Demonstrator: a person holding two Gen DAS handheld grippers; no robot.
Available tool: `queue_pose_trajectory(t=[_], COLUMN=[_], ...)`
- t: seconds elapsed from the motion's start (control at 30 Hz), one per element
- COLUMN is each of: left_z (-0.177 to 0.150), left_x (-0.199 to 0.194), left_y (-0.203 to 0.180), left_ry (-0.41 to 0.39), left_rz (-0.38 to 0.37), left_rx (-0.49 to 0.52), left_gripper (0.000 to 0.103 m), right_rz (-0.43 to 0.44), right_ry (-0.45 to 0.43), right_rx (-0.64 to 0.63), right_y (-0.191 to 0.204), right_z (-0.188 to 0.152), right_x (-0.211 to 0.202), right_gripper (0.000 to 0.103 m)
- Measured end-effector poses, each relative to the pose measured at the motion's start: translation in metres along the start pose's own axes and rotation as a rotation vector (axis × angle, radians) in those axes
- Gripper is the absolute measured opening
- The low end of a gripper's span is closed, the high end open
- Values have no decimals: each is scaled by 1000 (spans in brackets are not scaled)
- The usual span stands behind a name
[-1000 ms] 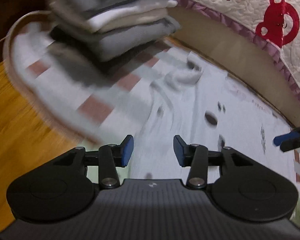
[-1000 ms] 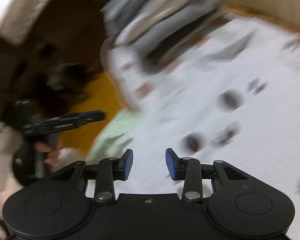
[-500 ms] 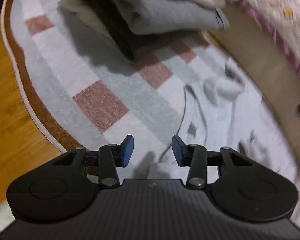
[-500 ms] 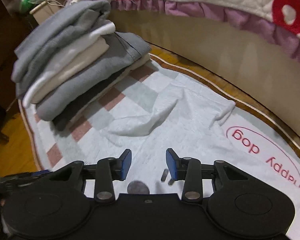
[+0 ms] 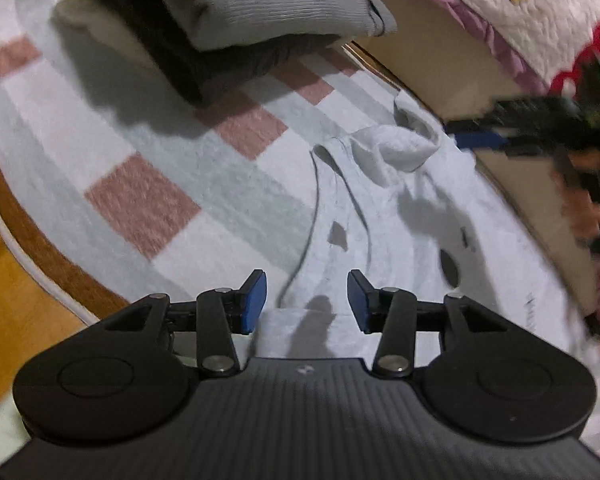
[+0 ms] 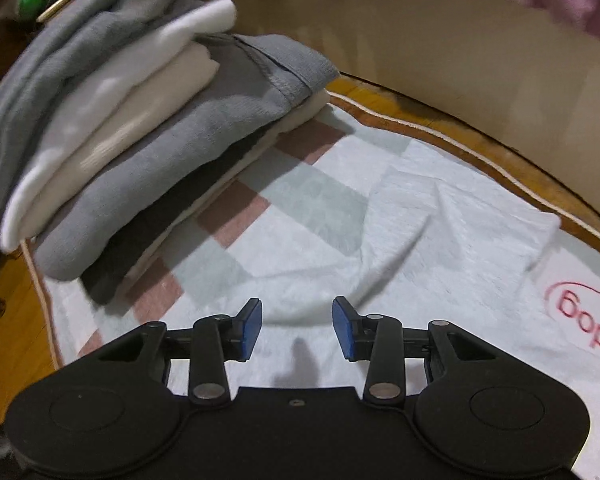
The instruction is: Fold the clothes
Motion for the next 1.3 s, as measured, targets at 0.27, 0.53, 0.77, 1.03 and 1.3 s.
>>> queue_pose_trajectory(t=[0.27, 0.53, 0.77, 1.03, 1.3], left_z=[-12, -14, -21, -22, -32], left_x=[17, 11, 9, 17, 15], left_y=[7, 12, 2, -6, -16], left_ry=[17, 19, 51, 55, 81], left_rz=[-74, -220, -186, -198, -165], left_rx=[84, -43, 51, 101, 219], left_gripper=[49, 57, 57, 54, 16], right_rz=[-111, 2, -359, -69, 136], right_ry=[-73, -320, -279, -206, -62], right_rx=[95, 424, 324, 462, 554], right_y=[-54, -106, -133, -74, -2], right_z=[16, 12, -14, -15, -57], right_x=[47, 17, -7, -20, 10], right_gripper=[60, 5, 34, 38, 59])
Point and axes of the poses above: each gripper's, at about its wrist camera, not at the fingertips, and x roughly the way its jaws point, y to its left, z to its top, the point moved 7 cm from there along x, roughly the way its jaws point, and after that the axes turned 6 degrees about -y, right-handed, at the moved point
